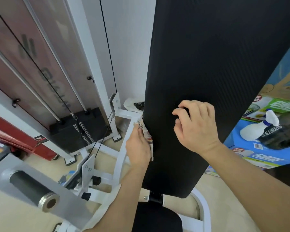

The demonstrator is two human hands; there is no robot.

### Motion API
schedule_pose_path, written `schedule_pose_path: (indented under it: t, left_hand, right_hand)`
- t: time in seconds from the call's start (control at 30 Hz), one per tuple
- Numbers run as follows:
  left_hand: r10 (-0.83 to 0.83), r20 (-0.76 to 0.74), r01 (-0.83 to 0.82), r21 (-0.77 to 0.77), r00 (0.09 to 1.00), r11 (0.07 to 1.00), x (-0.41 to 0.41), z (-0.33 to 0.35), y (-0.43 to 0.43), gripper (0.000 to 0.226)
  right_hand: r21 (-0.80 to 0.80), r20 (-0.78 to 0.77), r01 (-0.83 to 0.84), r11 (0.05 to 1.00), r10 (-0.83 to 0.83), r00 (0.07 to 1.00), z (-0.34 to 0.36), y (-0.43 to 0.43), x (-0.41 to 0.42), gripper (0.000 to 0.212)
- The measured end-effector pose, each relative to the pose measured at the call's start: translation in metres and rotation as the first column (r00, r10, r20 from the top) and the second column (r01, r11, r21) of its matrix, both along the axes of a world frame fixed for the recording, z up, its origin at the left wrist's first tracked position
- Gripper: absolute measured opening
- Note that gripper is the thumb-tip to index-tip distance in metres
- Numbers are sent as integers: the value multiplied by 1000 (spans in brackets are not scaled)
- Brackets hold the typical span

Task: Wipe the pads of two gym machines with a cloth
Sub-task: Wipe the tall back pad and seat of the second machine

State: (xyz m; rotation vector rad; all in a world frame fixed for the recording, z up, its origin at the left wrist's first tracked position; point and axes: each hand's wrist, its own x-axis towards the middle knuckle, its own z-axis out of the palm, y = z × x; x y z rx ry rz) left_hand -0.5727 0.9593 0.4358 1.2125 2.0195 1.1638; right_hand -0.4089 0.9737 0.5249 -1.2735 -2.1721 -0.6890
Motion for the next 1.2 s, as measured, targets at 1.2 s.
schedule_pose_path:
  t: [1.2]
  left_hand:
    - [-133,-968,836,111,214,538,49,-18,13,59]
  right_hand:
    - [-66,-213,183,981,-193,958,-37,-46,86,20]
